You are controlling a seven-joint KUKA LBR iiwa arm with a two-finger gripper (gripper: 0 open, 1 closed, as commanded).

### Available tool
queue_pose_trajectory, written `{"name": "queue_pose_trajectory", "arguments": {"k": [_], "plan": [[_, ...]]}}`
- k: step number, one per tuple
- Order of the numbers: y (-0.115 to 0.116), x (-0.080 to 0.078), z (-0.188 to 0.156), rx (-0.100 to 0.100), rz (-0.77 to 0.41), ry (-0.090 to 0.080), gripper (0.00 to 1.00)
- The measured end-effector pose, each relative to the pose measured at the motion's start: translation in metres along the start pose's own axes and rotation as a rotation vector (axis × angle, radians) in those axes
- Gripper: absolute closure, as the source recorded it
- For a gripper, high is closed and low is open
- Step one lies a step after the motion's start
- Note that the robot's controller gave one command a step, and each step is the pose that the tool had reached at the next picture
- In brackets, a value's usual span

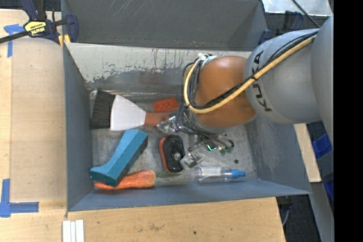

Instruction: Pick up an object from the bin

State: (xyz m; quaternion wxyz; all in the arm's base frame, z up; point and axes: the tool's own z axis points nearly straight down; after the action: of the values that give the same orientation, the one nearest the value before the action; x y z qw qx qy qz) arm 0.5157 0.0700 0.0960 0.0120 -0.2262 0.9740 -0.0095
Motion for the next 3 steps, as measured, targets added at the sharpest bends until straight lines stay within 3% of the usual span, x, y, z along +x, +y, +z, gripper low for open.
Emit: {"name": "queue_pose_trajectory", "arguments": {"k": [1, 3], "plan": [[0.009, 0.010, 0.019, -0.017, 0.002, 0.014, 1.00], [0.003, 0.012, 0.002, -0.023, 0.002, 0.018, 1.00]]}}
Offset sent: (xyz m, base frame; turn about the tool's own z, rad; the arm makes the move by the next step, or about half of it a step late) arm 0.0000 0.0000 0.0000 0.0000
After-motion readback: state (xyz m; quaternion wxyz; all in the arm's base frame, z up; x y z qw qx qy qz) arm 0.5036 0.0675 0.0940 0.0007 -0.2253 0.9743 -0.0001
